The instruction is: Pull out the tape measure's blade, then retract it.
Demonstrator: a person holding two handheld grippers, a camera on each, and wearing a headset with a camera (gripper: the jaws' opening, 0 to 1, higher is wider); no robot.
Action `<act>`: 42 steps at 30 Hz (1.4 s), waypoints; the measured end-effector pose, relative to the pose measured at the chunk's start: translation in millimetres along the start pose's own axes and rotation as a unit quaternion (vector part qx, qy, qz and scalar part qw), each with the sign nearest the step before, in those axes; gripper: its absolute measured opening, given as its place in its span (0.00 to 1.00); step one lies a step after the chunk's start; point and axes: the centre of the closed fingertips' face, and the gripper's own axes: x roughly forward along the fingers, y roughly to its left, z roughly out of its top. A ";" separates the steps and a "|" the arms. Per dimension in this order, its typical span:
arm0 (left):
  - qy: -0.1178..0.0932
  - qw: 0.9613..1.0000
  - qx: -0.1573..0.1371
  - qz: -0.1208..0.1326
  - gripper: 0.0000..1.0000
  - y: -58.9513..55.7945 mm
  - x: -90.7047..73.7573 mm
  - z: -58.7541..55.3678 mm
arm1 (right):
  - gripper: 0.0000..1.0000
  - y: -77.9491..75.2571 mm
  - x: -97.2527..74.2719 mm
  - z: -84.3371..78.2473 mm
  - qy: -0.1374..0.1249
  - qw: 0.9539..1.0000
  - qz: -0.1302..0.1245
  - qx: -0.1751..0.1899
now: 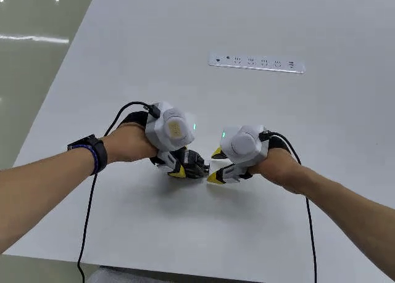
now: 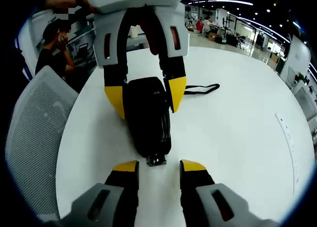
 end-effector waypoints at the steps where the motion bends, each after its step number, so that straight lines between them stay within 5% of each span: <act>1: -0.001 1.000 -0.002 0.000 0.33 0.1 -0.1 0.1 | 0.29 0.9 1.2 1.6 0.000 1.000 0.001 -0.004; 5: 0.000 1.000 -0.002 0.002 0.33 -0.1 -0.1 0.1 | 0.15 4.3 5.3 5.9 -0.002 1.000 0.013 -0.015; 20: 0.010 1.000 -0.015 0.005 0.34 0.6 1.7 0.7 | 0.15 2.9 13.1 0.0 0.041 0.997 0.015 -0.067; 26: 0.009 1.000 -0.020 0.006 0.35 0.1 7.6 6.3 | 0.15 4.1 13.8 -0.3 0.055 0.997 0.014 -0.061; 42: 0.008 0.999 -0.029 0.014 0.35 -3.5 5.2 5.2 | 0.13 6.2 10.6 -4.0 0.041 0.998 -0.008 -0.049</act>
